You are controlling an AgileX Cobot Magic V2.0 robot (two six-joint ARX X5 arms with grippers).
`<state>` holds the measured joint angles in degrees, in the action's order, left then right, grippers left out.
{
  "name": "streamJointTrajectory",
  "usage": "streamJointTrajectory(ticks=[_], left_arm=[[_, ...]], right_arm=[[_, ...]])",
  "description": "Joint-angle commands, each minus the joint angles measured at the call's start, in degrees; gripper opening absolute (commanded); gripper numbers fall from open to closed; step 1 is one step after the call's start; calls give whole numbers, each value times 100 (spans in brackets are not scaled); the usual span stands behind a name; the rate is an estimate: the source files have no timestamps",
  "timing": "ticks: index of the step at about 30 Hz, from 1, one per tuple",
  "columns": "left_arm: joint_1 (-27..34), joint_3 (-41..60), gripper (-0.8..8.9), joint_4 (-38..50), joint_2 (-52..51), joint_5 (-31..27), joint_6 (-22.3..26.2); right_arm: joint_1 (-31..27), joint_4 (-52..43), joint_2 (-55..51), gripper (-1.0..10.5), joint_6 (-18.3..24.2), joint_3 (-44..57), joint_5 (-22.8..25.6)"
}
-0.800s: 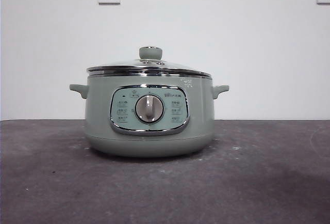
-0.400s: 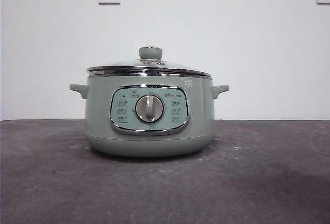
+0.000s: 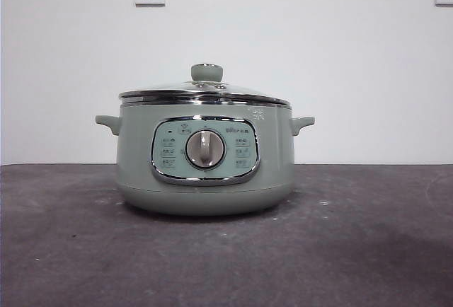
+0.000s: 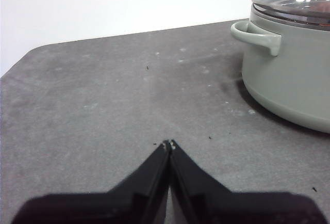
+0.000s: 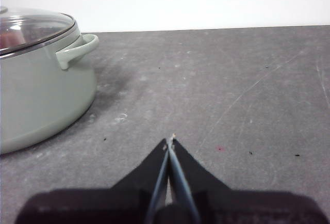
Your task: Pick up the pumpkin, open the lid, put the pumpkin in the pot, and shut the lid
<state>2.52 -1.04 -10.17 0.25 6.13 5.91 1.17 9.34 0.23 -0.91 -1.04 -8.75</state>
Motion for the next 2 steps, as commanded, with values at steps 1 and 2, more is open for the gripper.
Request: streamJointTrajectory(ticks=[1,2], left_arm=[[17,92,-4,22,-17,-4,-55],[17,92,-4,22,-17,-4,-55]], right_arm=[[7,35,-17,1,-72,61,17],[7,37,-17,1,-72,61,17]])
